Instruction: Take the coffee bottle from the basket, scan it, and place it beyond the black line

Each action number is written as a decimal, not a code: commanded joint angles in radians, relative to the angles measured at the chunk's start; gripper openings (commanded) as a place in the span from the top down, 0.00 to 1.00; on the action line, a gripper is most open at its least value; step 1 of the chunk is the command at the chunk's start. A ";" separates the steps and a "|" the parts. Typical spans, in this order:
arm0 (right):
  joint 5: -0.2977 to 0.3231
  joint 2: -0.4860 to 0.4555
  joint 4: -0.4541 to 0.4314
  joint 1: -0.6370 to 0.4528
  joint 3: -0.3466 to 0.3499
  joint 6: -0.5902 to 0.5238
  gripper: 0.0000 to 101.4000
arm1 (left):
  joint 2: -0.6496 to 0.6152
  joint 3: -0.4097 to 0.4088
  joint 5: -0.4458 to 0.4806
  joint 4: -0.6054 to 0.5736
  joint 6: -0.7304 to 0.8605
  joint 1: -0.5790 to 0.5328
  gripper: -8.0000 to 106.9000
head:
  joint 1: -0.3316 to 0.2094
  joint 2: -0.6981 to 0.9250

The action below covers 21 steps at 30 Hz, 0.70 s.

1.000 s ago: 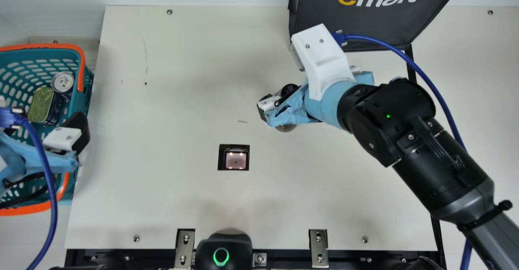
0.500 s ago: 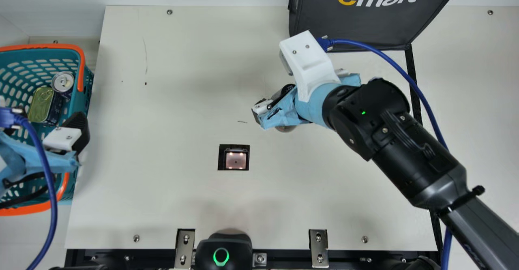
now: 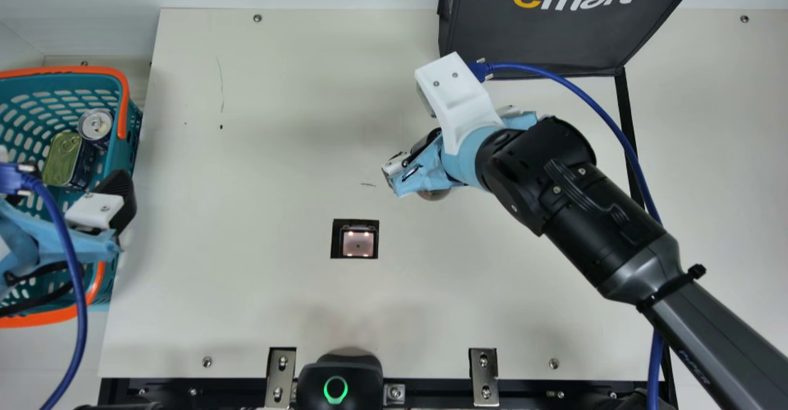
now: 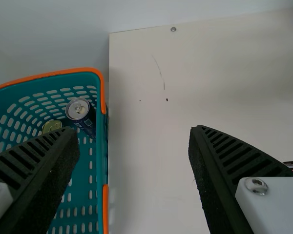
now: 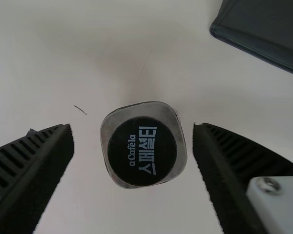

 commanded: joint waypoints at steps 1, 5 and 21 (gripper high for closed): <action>0.002 0.001 -0.005 0.001 0.001 0.006 0.50 | 0.000 0.000 0.000 0.000 0.000 0.000 0.15 | -0.027 0.002; 0.003 0.004 -0.012 0.002 0.002 0.013 0.76 | 0.000 0.000 0.000 0.000 0.000 0.000 0.15 | -0.027 0.002; 0.027 -0.008 -0.029 -0.002 -0.032 0.029 1.00 | 0.000 0.000 0.000 0.000 0.000 0.000 0.15 | -0.027 0.002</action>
